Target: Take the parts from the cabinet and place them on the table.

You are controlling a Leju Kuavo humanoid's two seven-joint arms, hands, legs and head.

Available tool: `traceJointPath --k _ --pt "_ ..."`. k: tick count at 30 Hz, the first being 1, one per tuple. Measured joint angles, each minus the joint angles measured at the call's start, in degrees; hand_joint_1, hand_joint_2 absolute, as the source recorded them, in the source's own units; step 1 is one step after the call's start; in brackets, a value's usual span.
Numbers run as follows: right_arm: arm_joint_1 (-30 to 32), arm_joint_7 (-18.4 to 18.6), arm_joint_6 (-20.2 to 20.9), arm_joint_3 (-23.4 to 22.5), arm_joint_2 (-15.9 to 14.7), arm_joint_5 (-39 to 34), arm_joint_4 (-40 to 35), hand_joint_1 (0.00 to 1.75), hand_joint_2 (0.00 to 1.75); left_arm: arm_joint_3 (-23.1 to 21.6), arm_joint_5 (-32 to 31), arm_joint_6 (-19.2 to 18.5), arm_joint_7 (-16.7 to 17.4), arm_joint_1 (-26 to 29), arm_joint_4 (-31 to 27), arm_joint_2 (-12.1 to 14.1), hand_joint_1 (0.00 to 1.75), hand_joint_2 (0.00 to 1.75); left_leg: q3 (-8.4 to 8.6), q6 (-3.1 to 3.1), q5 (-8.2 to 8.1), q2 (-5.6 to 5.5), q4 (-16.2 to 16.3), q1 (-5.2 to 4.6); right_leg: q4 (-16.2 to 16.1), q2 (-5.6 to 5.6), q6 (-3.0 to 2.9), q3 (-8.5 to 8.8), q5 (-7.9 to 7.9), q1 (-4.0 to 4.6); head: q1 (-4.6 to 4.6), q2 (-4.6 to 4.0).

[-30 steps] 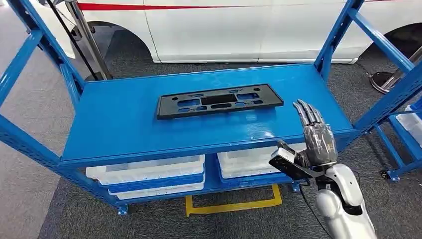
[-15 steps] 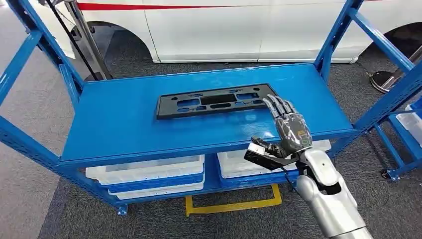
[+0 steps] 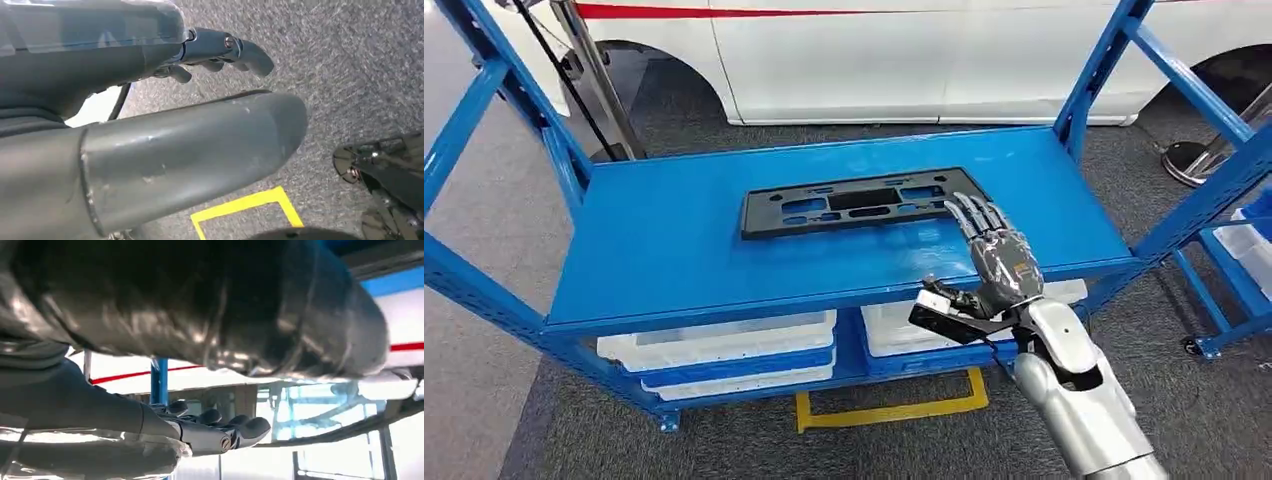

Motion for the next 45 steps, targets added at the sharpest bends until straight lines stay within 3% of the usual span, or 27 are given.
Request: traceJointPath --k 2,3,4,6,7,11,13,16,17,18,19,21,22,23,26,27,28,31,32,33,34,36,37,38,41,43,45 --pt "0.36 0.00 0.02 0.02 0.00 -0.11 0.39 0.00 0.00 0.02 -0.13 -0.07 0.11 0.02 0.09 0.00 0.00 0.00 0.03 -0.05 -0.19 0.08 0.08 0.06 5.83 -0.06 0.47 -3.75 -0.92 -0.58 -0.02 0.00" --pt "0.44 0.00 0.02 0.02 0.00 -0.26 0.61 0.00 0.00 0.00 -0.20 -0.09 0.13 0.05 0.11 0.00 0.00 0.00 0.17 -0.30 -0.39 0.08 0.16 0.20 5.49 -0.19 0.69 -4.25 0.55 -0.94 -0.02 0.00" --pt "0.42 0.00 0.02 0.02 0.00 -0.28 0.70 0.00 0.00 0.02 -0.22 -0.09 0.15 0.08 0.11 -0.02 0.00 0.00 0.42 -0.68 -0.72 0.06 0.36 0.44 2.53 -0.40 0.91 -3.35 3.25 -1.23 -0.02 0.00" --pt "0.35 0.00 0.02 0.02 0.00 -0.37 0.72 0.00 0.00 0.02 -0.26 -0.11 0.15 0.07 0.13 -0.02 0.00 0.00 0.94 -1.68 -1.79 0.03 1.19 0.94 -6.84 -0.97 1.42 0.55 9.22 -1.68 -0.02 0.00" --pt "0.29 0.00 0.04 0.04 0.02 -0.44 0.85 0.00 0.00 0.02 -0.26 -0.11 0.15 0.13 0.13 0.04 0.00 0.00 0.61 -2.30 -2.27 0.02 1.38 0.74 -7.49 -1.09 1.59 1.17 7.76 -1.14 0.00 0.00" --pt "0.26 0.00 0.02 0.17 -0.02 -0.44 0.98 0.00 0.00 0.00 -0.31 -0.22 0.22 -0.12 0.17 0.02 0.00 0.00 0.70 -3.34 -2.46 0.23 1.36 0.64 -8.13 -0.64 -0.71 0.94 6.82 -0.71 0.07 0.00" --pt "0.16 -0.02 -0.02 0.17 0.00 -0.44 0.90 0.00 0.00 0.00 -0.31 -0.22 0.24 -0.12 0.17 -0.02 0.00 0.00 0.48 -3.76 -4.02 0.20 3.13 0.87 -8.78 -0.60 -1.75 1.90 6.67 -0.84 0.02 0.00" --pt "0.13 -0.04 0.02 0.39 0.02 -0.44 1.03 0.00 0.00 0.00 -0.33 -0.22 0.24 -0.15 0.20 -0.02 0.00 0.00 -7.16 -3.57 -9.07 0.15 16.42 0.59 -8.78 -0.63 -2.57 2.29 6.18 -0.34 -0.02 0.00" --pt "0.18 -0.04 0.04 0.42 0.04 -0.44 1.14 0.00 0.00 0.00 -0.33 -0.22 0.30 -0.08 0.20 0.00 0.00 0.00 -9.44 -3.44 -9.43 0.15 19.65 0.49 -8.77 -0.63 -2.81 2.42 6.03 -0.08 -0.02 0.00" --pt "0.20 -0.04 0.04 0.46 0.11 -0.44 1.25 0.00 0.00 0.00 -0.33 -0.22 0.31 0.04 0.20 0.02 0.00 0.00 -10.55 -3.14 -8.14 0.14 20.24 0.35 -8.76 -0.52 -2.98 2.70 5.82 0.15 -0.02 0.00" --pt "0.20 -0.04 0.04 0.46 0.15 -0.44 1.29 0.00 0.00 0.00 -0.33 -0.22 0.31 0.13 0.20 0.02 0.00 0.00 -10.25 -2.76 -5.89 0.12 18.22 0.17 -8.76 -0.36 -3.04 3.06 5.60 0.34 -0.02 0.00" --pt "0.14 -0.04 0.04 0.46 0.22 -0.44 1.29 0.00 0.00 0.00 -0.33 -0.22 0.31 0.11 0.20 0.00 0.00 0.00 -7.15 -1.54 0.57 -0.05 9.28 -0.39 -8.77 -0.17 -3.02 4.11 5.01 0.67 -0.02 0.00" --pt "0.12 -0.04 0.04 0.46 0.33 -0.44 1.31 0.00 0.00 0.00 -0.33 -0.22 0.31 0.13 0.20 0.02 0.00 0.00 -5.85 -0.59 2.16 -0.32 5.26 -0.80 -8.85 -0.17 -2.97 4.44 4.67 0.70 0.00 0.00" --pt "-0.02 -0.04 0.07 0.52 0.35 -0.44 1.40 0.00 0.00 0.00 -0.33 -0.22 0.31 0.08 0.20 0.16 0.00 0.00 -5.35 -0.31 1.74 -0.38 4.98 -0.94 -8.71 -0.12 -2.65 4.44 4.54 1.12 0.07 0.00" --pt "0.02 -0.07 0.13 0.90 0.37 -0.44 1.51 0.00 0.00 0.00 -0.35 -0.20 0.35 -0.07 0.24 0.09 0.00 0.00 -4.82 -0.31 0.98 -0.40 3.36 -1.17 -9.26 -0.09 -1.83 4.18 4.70 0.64 -0.02 0.00" --pt "-0.12 -0.07 0.11 0.90 0.37 -0.44 1.49 0.00 0.00 0.00 -0.35 -0.20 0.35 -0.08 0.24 0.07 0.00 0.00 -4.19 -0.23 1.23 -0.39 2.24 -0.62 -9.52 -0.13 -1.36 4.60 4.58 1.10 0.00 0.00" --pt "-0.13 -0.07 0.09 0.90 0.37 -0.44 1.49 0.00 0.00 0.00 -0.35 -0.20 0.35 0.07 0.24 0.00 0.00 0.00 -3.45 -0.27 1.50 -0.24 1.46 -0.43 -8.69 -0.19 -1.17 4.53 3.95 0.72 0.04 0.00" --pt "-0.22 -0.20 0.13 0.94 0.42 -0.44 1.77 0.00 0.00 0.00 -0.42 -0.20 0.37 -0.07 0.24 -0.02 0.00 0.00 -2.90 0.22 1.25 -0.16 1.19 -0.39 2.50 -0.35 -0.48 -1.68 -1.02 0.25 0.09 0.00" --pt "0.01 -0.20 0.15 0.94 0.42 -0.44 1.95 0.00 0.00 0.00 -0.42 -0.20 0.35 -0.13 0.24 -0.02 0.00 0.00 -2.80 0.21 1.09 -0.19 1.21 -0.40 5.90 -0.35 -0.23 -3.91 -1.73 0.11 0.11 0.00" --pt "0.14 -0.20 0.15 0.96 0.42 -0.44 2.12 0.00 0.00 0.00 -0.44 -0.20 0.35 -0.10 0.24 -0.02 0.00 0.00 -2.61 0.20 0.89 -0.24 1.24 -0.39 7.16 -0.37 -0.04 -5.21 -1.10 -0.06 0.11 0.00" --pt "0.14 -0.24 0.15 0.98 0.42 -0.44 2.23 0.00 0.00 0.00 -0.44 -0.20 0.35 -0.04 0.24 -0.02 0.00 0.00 -2.30 0.09 0.64 -0.27 1.29 -0.38 5.57 -0.45 0.10 -5.02 1.03 -0.25 0.11 0.00" --pt "0.01 -0.26 0.15 1.01 0.42 -0.44 2.23 0.00 0.00 0.02 -0.48 -0.20 0.35 0.00 0.24 -0.02 0.00 0.00 -1.52 -0.24 -0.17 -0.29 1.66 -0.37 -3.48 -0.65 0.09 -1.42 7.44 -0.56 0.11 0.00" --pt "-0.02 -0.26 0.15 1.01 0.42 -0.44 2.23 0.00 0.00 0.00 -0.48 -0.22 0.35 0.01 0.24 -0.04 0.00 0.00 -1.33 -0.53 -0.65 -0.29 1.92 -0.37 -7.82 -0.91 -0.09 0.15 9.04 -0.56 0.11 0.00" --pt "-0.14 -0.26 0.26 1.16 0.48 -0.44 2.34 0.00 0.00 0.00 -0.52 -0.22 0.35 -0.06 0.24 -0.04 0.00 0.00 -1.53 -0.96 -0.93 -0.34 2.20 -0.72 -8.18 -0.93 -0.25 0.73 8.08 0.01 0.13 0.00" --pt "-0.45 -0.37 0.46 1.66 0.94 -0.55 2.69 0.00 0.00 0.00 -0.81 -0.22 0.22 -0.21 0.24 -0.09 0.00 0.00 -1.47 -1.87 -1.17 -0.23 1.95 -0.58 -8.75 -0.62 -1.20 0.83 7.36 0.25 0.09 0.00" --pt "-0.86 -0.37 0.61 1.84 1.47 -0.52 2.89 0.00 0.00 0.00 -0.87 -0.24 0.17 -0.23 0.24 -0.02 0.00 0.00 -1.40 -2.57 -2.01 -0.15 2.50 -0.37 -9.61 -0.59 -1.99 1.67 7.50 -0.39 0.07 0.00" --pt "-1.42 -0.37 0.85 2.21 2.16 -0.52 3.10 0.00 0.00 0.00 -0.94 -0.24 0.13 -0.23 0.28 -0.11 0.00 0.00 -4.56 -2.87 -5.41 -0.20 9.09 -0.41 -9.85 -0.57 -2.70 2.20 7.19 -0.40 0.00 0.00"
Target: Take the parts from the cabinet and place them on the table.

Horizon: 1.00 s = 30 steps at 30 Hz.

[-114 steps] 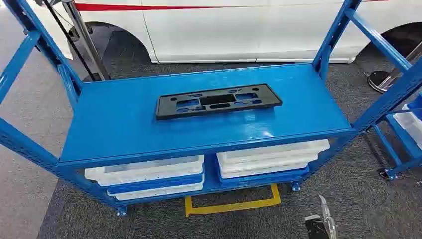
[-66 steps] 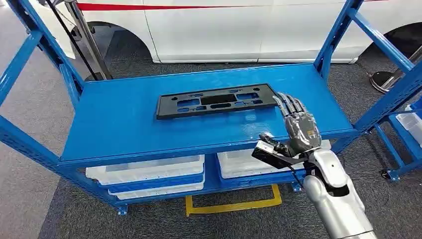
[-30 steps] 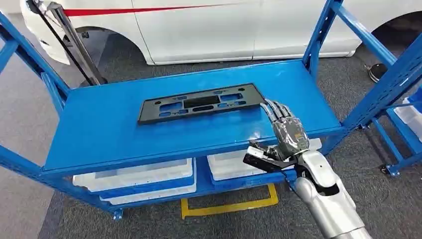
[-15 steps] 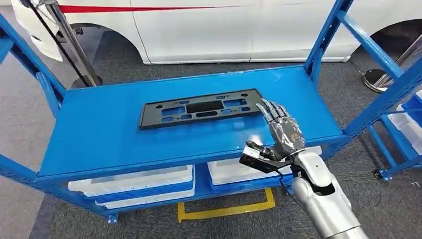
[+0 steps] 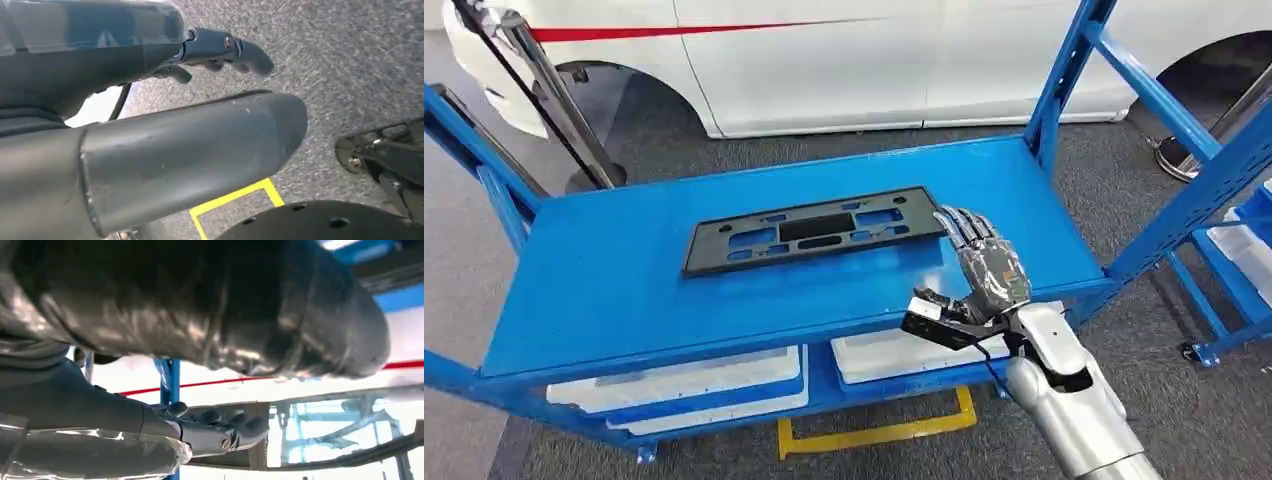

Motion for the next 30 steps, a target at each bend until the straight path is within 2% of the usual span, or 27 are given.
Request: traceJointPath --k 1,2,3,4,5,6,8,9,10,13,14,15,16,17,18,19,20,21,23,24,25,26,28,29,30 --pt "-0.07 0.02 0.17 0.42 0.31 0.02 0.13 0.00 0.00 0.00 -0.02 0.00 0.00 -0.02 0.00 0.00 0.00 0.00 -2.71 -0.17 -1.94 0.00 4.83 0.06 0.00 -0.01 -0.20 0.18 -0.19 0.08 0.00 0.00" --pt "-0.06 0.02 0.24 0.70 0.44 0.02 0.28 0.00 0.00 0.00 -0.04 0.00 0.00 0.00 0.00 0.00 0.00 0.00 -5.12 -0.29 -3.10 0.00 8.82 0.06 0.01 -0.03 -0.25 0.33 -0.39 0.17 0.02 0.00" --pt "-0.03 0.02 0.24 0.92 0.66 0.02 0.48 0.00 0.00 0.00 -0.04 0.00 0.00 0.09 0.00 0.00 0.00 0.00 -6.73 -0.35 -2.87 0.01 10.90 0.06 0.05 -0.01 -0.24 0.55 -0.62 0.19 0.00 0.00" --pt "-0.03 0.02 0.24 1.09 0.76 0.02 0.63 0.00 0.00 0.00 -0.04 0.00 0.00 0.19 0.00 0.00 0.00 0.00 -6.88 -0.33 -1.17 0.01 10.06 0.06 0.06 0.04 -0.18 0.89 -0.85 0.19 0.00 0.00" --pt "-0.04 0.02 0.24 1.16 0.85 0.02 0.68 0.00 0.00 0.00 -0.04 0.00 0.00 0.24 0.00 0.02 0.00 0.00 -6.30 -0.29 0.59 0.02 8.14 0.06 0.07 0.08 -0.11 1.18 -1.06 0.19 0.00 0.00" --pt "-0.04 0.02 0.24 1.16 0.85 0.02 0.70 0.00 0.00 0.00 -0.04 0.00 0.00 0.24 0.00 0.02 0.00 0.00 -5.87 -0.26 1.50 0.02 6.95 0.06 0.09 0.11 -0.07 1.32 -1.15 0.18 0.00 0.00" --pt "-0.10 0.02 0.24 1.35 1.00 0.02 0.72 0.00 0.00 0.00 -0.04 0.00 0.00 0.23 0.00 0.04 0.00 0.00 -1.66 0.11 7.97 0.01 -3.43 0.07 0.19 0.14 0.35 2.40 -1.99 0.15 0.02 0.00" --pt "-0.20 0.02 0.24 1.51 1.03 0.02 0.81 0.00 0.00 0.00 -0.04 0.00 0.00 0.28 0.06 0.02 0.00 0.00 -0.69 0.36 7.46 -0.21 -5.01 -0.13 0.27 0.18 0.74 2.42 -2.29 0.48 0.04 0.00" --pt "-0.33 0.02 0.26 1.68 1.05 0.02 0.87 0.00 0.00 0.00 -0.04 0.00 -0.02 0.21 0.11 0.02 0.00 0.00 -0.42 0.66 7.16 -0.24 -6.37 -0.26 0.49 0.30 0.96 2.16 -2.34 0.59 0.00 0.00" --pt "-0.43 0.02 0.24 1.97 1.07 0.02 0.87 0.00 0.00 0.00 -0.04 0.00 -0.02 0.21 0.11 0.02 0.00 0.00 -0.51 1.53 6.88 -0.32 -6.24 -0.32 -0.06 0.20 1.85 2.40 -2.45 0.58 0.04 0.00" --pt "-0.54 0.02 0.22 2.01 1.07 0.02 0.87 0.00 0.00 0.00 -0.04 0.00 0.00 0.21 0.11 0.00 0.00 0.00 0.04 2.03 7.09 -0.25 -6.91 0.11 0.27 0.19 2.19 2.42 -3.04 0.33 0.02 0.00" --pt "-0.66 0.02 0.22 2.01 1.07 0.02 0.87 0.00 0.00 0.00 -0.04 0.00 -0.02 0.23 0.11 0.00 0.00 0.00 0.32 2.34 6.97 -0.23 -7.07 0.03 2.00 0.08 2.35 1.77 -3.94 0.35 0.07 0.00" --pt "-0.82 0.02 0.22 2.03 1.07 0.02 0.94 0.00 0.00 0.00 -0.04 0.00 -0.02 0.19 0.11 0.02 0.00 0.00 0.39 2.71 6.85 -0.21 -7.06 0.02 5.69 0.08 2.51 -0.17 -5.79 0.36 0.07 0.00" --pt "-0.81 0.02 0.22 2.05 1.07 0.02 1.00 0.00 0.00 0.00 -0.04 0.00 -0.02 0.15 0.11 0.02 0.00 0.00 0.45 2.89 6.71 -0.19 -7.01 -0.04 10.39 0.06 2.67 -2.81 -7.69 0.33 0.07 0.00" --pt "-0.69 0.02 0.24 2.12 1.07 0.02 1.07 0.00 0.00 0.00 -0.04 0.00 -0.02 0.10 0.11 0.02 0.00 0.00 0.54 3.10 6.56 -0.19 -6.99 -0.12 14.53 0.06 2.78 -5.33 -9.00 0.31 0.07 0.00" --pt "-0.62 0.02 0.24 2.23 1.09 0.02 1.16 0.00 0.00 0.00 -0.04 0.02 -0.02 0.06 0.11 0.02 0.00 0.00 0.64 3.15 6.42 -0.21 -6.96 -0.16 17.09 0.05 2.83 -7.09 -9.32 0.31 0.07 0.00" --pt "-0.60 0.02 0.26 2.38 1.09 0.02 1.36 0.00 0.00 0.00 -0.07 0.02 -0.02 0.06 0.11 0.02 0.00 0.00 0.93 3.15 6.16 -0.28 -6.89 -0.19 17.40 0.05 2.77 -7.98 -7.89 0.33 0.07 0.00" --pt "-0.66 0.02 0.35 2.49 1.11 0.02 1.48 0.00 0.00 0.00 -0.19 0.02 -0.02 0.12 0.11 0.02 0.00 0.00 1.33 3.10 5.84 -0.37 -6.84 -0.22 14.96 0.05 2.59 -7.25 -5.45 0.34 0.07 0.00" --pt "-0.96 0.02 0.57 2.71 1.38 0.02 1.57 0.00 0.00 0.00 -0.44 0.02 -0.02 0.17 0.11 0.00 0.00 0.00 2.51 2.91 5.06 -0.46 -6.80 -0.35 5.12 0.03 1.86 -3.08 0.96 0.46 0.07 0.00" --pt "-1.19 0.02 0.61 2.78 1.40 0.02 1.64 0.00 0.00 0.00 -0.46 0.00 -0.02 0.20 0.11 -0.04 0.00 0.00 2.66 2.75 4.73 -0.45 -6.85 -0.33 2.41 -0.06 1.30 -1.91 1.54 0.66 0.09 0.00" --pt "-1.63 0.04 0.81 3.04 1.68 0.02 1.90 0.00 0.00 0.00 -0.50 -0.04 -0.02 0.08 0.33 -0.20 0.00 0.00 2.43 2.35 4.49 -0.44 -6.47 -0.80 1.52 -0.19 1.10 -1.69 1.38 1.15 0.07 0.00" --pt "-2.10 0.07 1.14 3.23 2.08 0.02 2.08 0.00 0.00 -0.02 -0.55 -0.02 -0.02 0.08 0.33 -0.17 0.00 0.00 2.11 2.15 4.58 -0.40 -6.52 -0.52 0.85 -0.17 0.93 -1.41 0.57 1.19 0.15 0.00" --pt "-2.49 0.35 1.55 3.63 2.89 0.02 2.45 0.00 0.00 -0.02 -0.66 -0.02 -0.02 -0.04 0.33 -0.17 0.00 0.00 2.42 1.65 4.42 -0.16 -6.91 -0.49 0.72 0.10 0.74 -1.46 0.48 1.32 0.04 0.00" --pt "-2.60 0.41 1.68 3.87 3.43 0.02 2.51 0.00 0.00 -0.04 -0.72 0.00 -0.02 -0.13 0.33 -0.09 0.00 0.00 2.53 1.20 3.95 -0.16 -6.76 -0.71 0.00 0.09 0.52 -0.82 0.62 0.46 0.04 0.00" --pt "-2.76 0.42 1.70 4.00 3.85 0.00 2.58 0.00 1.75 -0.04 -0.92 0.00 -0.02 -0.08 0.33 -0.07 0.00 0.00 2.39 0.90 3.24 -0.19 -5.48 -0.52 -0.42 0.08 0.28 -0.25 0.54 0.46 0.04 0.00"
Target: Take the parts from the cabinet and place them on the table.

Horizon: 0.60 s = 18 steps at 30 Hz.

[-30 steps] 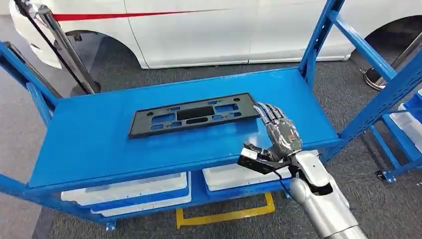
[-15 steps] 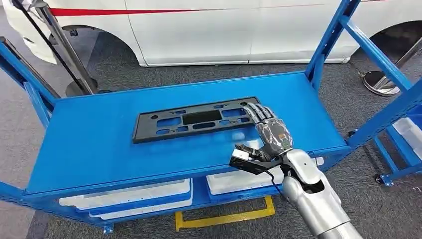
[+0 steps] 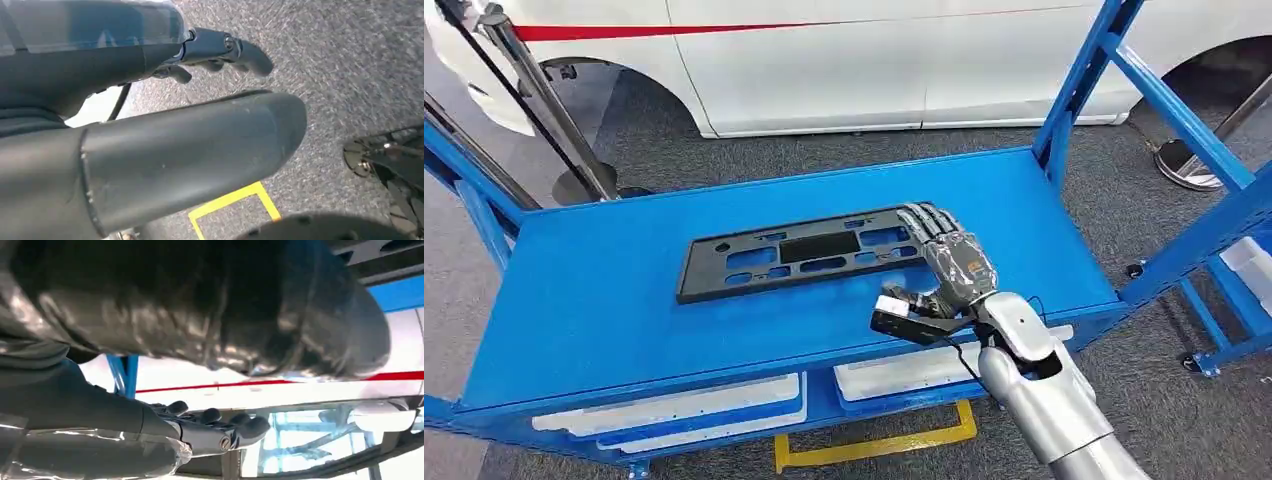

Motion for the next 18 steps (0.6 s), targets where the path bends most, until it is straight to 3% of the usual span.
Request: traceJointPath --k 1,3,4,5,6,8,9,10,11,12,13,18 --pt "-0.35 0.04 0.11 0.28 0.59 -0.11 0.07 0.00 1.75 0.00 0.00 0.00 0.00 -0.04 0.00 0.00 0.00 0.00 -1.49 -0.15 -1.59 0.00 2.92 0.03 -0.05 -0.09 -0.34 0.24 -0.15 -0.05 -0.04 0.00" --pt "-0.71 0.00 0.88 1.01 1.44 -0.72 0.31 0.00 1.75 0.00 -0.11 0.02 0.00 -0.02 0.00 -0.02 0.00 0.00 -6.52 -0.65 -5.42 0.01 12.00 0.39 0.04 -0.16 -0.60 0.51 -0.43 0.00 -0.02 0.00" --pt "-0.69 -0.07 1.53 1.33 1.90 -1.45 0.35 0.00 1.75 0.00 -0.15 0.02 -0.11 0.04 0.00 -0.02 0.00 0.00 -8.70 -0.87 -6.13 0.02 15.47 0.48 0.16 -0.19 -0.61 0.61 -0.65 0.00 -0.04 0.00" --pt "-0.65 -0.04 2.19 1.77 2.32 -2.06 0.35 0.00 1.75 0.00 -0.20 0.07 -0.22 0.16 0.00 -0.02 0.00 0.00 -9.59 -1.03 -5.31 0.03 16.25 0.56 0.30 -0.16 -0.58 0.72 -0.88 -0.04 -0.04 0.00" --pt "-0.64 0.00 2.62 2.25 2.73 -2.53 0.33 0.00 1.75 0.00 -0.30 0.09 -0.35 0.26 0.00 0.02 0.00 0.00 -9.15 -1.15 -3.22 0.04 14.40 0.72 0.46 -0.02 -0.51 0.95 -1.15 -0.13 -0.04 0.00" --pt "-0.64 0.61 3.15 2.99 3.36 -3.56 -0.04 0.00 1.75 0.00 -0.63 0.17 -0.61 0.15 0.00 0.18 0.00 0.00 -5.04 -1.33 3.26 0.06 4.42 1.10 0.93 0.12 0.00 1.67 -1.92 -0.39 -0.04 0.00" --pt "-0.65 0.83 3.32 3.30 3.45 -3.93 -0.30 0.00 1.75 0.00 -0.68 0.17 -0.68 0.14 0.00 0.15 0.00 0.00 -3.48 -1.47 3.88 -0.03 0.86 1.17 1.19 0.07 0.45 1.86 -2.40 -0.44 -0.02 0.00" --pt "-0.83 0.98 3.61 3.54 3.45 -4.20 -0.35 0.00 1.75 0.00 -0.70 0.17 -0.68 0.10 0.07 0.09 0.00 0.00 -2.83 -1.34 3.31 -0.17 0.23 0.63 1.54 0.15 0.81 1.65 -2.60 0.01 -0.07 0.00" --pt "-0.88 1.16 4.00 3.89 3.63 -4.43 -0.46 0.00 1.75 0.00 -0.74 0.17 -0.68 0.09 0.07 0.09 0.00 0.00 -3.00 -0.64 3.30 -0.26 0.14 0.78 1.43 0.19 0.98 1.53 -2.57 0.05 0.02 0.00" --pt "-0.86 1.16 4.28 4.11 3.65 -4.61 -0.44 0.00 1.75 0.00 -0.76 0.17 -0.70 0.12 0.07 0.00 0.00 0.00 -2.97 -0.72 3.47 -0.28 -0.27 1.00 1.63 0.16 0.53 1.62 -2.89 0.28 0.04 0.00" --pt "-0.95 1.18 4.61 4.33 3.69 -4.88 -0.44 0.00 1.75 0.00 -0.79 0.17 -0.70 0.10 0.07 0.00 0.00 0.00 -2.94 -0.71 3.47 -0.35 -0.29 0.88 1.41 0.18 -0.60 1.64 -2.56 0.25 0.04 0.00" --pt "-1.91 1.22 6.32 6.05 4.02 -5.68 0.30 0.00 1.75 0.00 -0.92 0.15 -1.03 0.11 0.07 0.00 0.00 0.00 -2.94 -0.22 3.31 -0.43 -0.30 0.70 0.66 0.14 -0.78 2.06 -2.45 0.24 0.04 0.00"
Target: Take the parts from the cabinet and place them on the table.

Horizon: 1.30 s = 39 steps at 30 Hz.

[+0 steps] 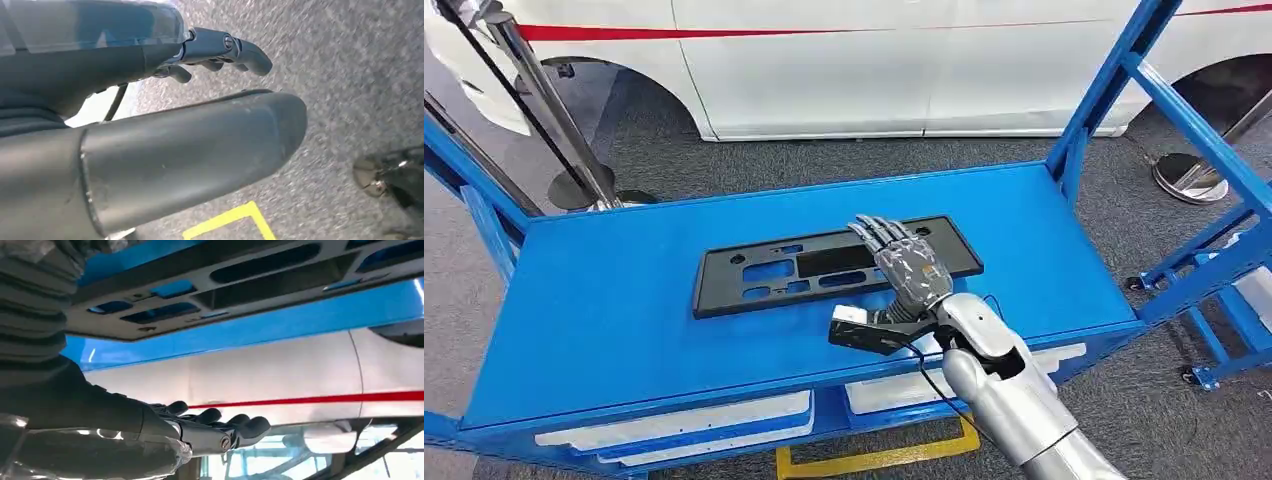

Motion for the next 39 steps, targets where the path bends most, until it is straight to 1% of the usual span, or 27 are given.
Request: traceJointPath --k 1,2,3,4,5,8,10,11,22,24,27,30,36,39 --pt "-0.23 0.00 0.22 0.42 0.17 -0.11 0.22 0.00 1.75 0.00 0.00 0.00 0.00 -0.04 0.00 0.00 0.00 0.00 0.01 0.10 0.00 0.01 0.00 -0.03 -0.06 0.00 0.03 0.05 0.02 -0.02 0.00 0.00" --pt "-0.45 0.00 0.46 0.81 0.31 -0.20 0.51 0.00 1.75 0.00 0.07 -0.02 -0.02 -0.08 0.00 0.00 0.00 0.00 0.01 0.11 0.00 0.02 0.01 -0.07 -0.13 0.00 0.22 0.06 0.13 -0.06 0.00 0.00" --pt "-0.56 0.00 0.50 1.10 0.46 -0.26 0.70 0.00 1.75 0.00 0.07 -0.02 -0.04 -0.11 0.00 0.00 0.00 0.00 0.00 0.20 -0.03 0.02 0.01 -0.11 -0.19 0.00 0.24 0.07 0.14 -0.09 0.00 0.00" --pt "-0.67 0.00 0.53 1.38 0.61 -0.31 0.92 0.00 1.75 0.00 0.07 -0.07 -0.07 -0.11 0.00 0.00 0.00 0.00 0.01 0.43 -0.07 0.03 0.01 -0.16 -0.21 0.00 0.26 0.07 0.14 -0.12 0.00 0.00" --pt "-0.82 0.00 0.53 1.75 0.77 -0.35 1.16 0.00 1.75 0.00 0.09 -0.09 -0.07 -0.10 0.00 0.00 0.00 0.00 0.01 0.44 -0.06 0.04 0.03 -0.21 -0.22 0.00 0.45 0.07 0.17 -0.15 0.00 0.00" --pt "-1.06 0.00 0.52 2.30 1.07 -0.37 1.71 0.00 1.75 0.02 0.09 -0.09 -0.09 -0.06 0.00 0.00 0.00 0.00 0.01 0.47 -0.06 0.04 0.06 -0.29 -0.27 -0.02 1.61 0.07 0.18 -0.31 0.00 0.00" --pt "-1.11 0.00 0.55 2.63 1.16 -0.37 2.01 0.00 1.75 0.02 0.09 -0.11 -0.11 -0.08 0.00 0.00 0.00 0.00 0.01 0.48 -0.06 0.04 0.06 -0.29 -0.27 -0.02 1.84 0.06 0.17 -0.31 0.00 0.00" --pt "-1.13 0.00 0.55 2.78 1.20 -0.37 2.14 0.00 1.75 0.00 0.07 -0.11 -0.13 -0.08 0.00 0.02 0.00 0.00 0.01 0.49 -0.05 0.05 0.07 -0.29 -0.27 -0.02 2.11 0.05 0.18 -0.31 0.00 0.00" --pt "-1.85 0.04 0.74 3.76 1.66 -0.26 3.70 0.00 1.75 0.02 -0.09 -0.17 -0.55 -0.08 0.00 0.02 0.00 0.00 0.09 0.39 0.03 0.06 -0.01 -0.21 -0.04 -0.02 2.14 -0.08 0.15 -0.06 0.00 0.00" --pt "-2.26 0.80 0.16 3.98 1.95 0.63 4.63 0.00 1.75 0.02 -0.39 -0.17 -0.66 -0.09 0.00 0.02 0.00 0.00 0.10 0.38 0.03 0.07 -0.03 -0.20 -0.02 -0.01 2.13 -0.11 0.15 -0.04 0.00 0.00" --pt "-3.12 2.29 -1.92 4.40 2.51 2.70 7.10 0.00 1.75 0.02 -0.81 -0.17 -0.70 -0.10 0.00 0.00 0.00 0.00 0.10 0.31 0.08 0.07 -0.04 -0.15 0.02 -0.01 2.13 -0.13 0.14 0.01 0.00 0.00" --pt "-4.30 3.63 -4.61 4.48 3.32 4.68 11.15 0.00 1.75 0.02 -1.16 -0.18 -0.70 -0.16 0.00 0.00 0.00 0.00 0.10 0.25 0.11 0.09 -0.04 -0.13 0.03 -0.01 2.13 -0.13 0.14 0.02 0.00 0.00" --pt "-5.86 4.81 -7.39 4.09 4.55 6.34 18.24 0.00 1.75 0.00 -1.84 -0.35 -0.68 -0.19 0.00 0.00 0.00 0.00 0.11 0.25 0.12 0.09 -0.04 -0.13 0.05 -0.01 2.13 -0.13 0.15 0.02 0.00 0.00" --pt "-6.80 5.16 -9.16 2.83 5.12 7.30 22.31 0.00 1.75 0.00 -2.27 -0.35 -0.66 -0.26 0.00 0.00 0.00 0.00 0.10 0.25 0.13 0.08 -0.04 -0.13 0.05 -0.03 2.13 -0.13 0.15 0.01 0.00 0.00"
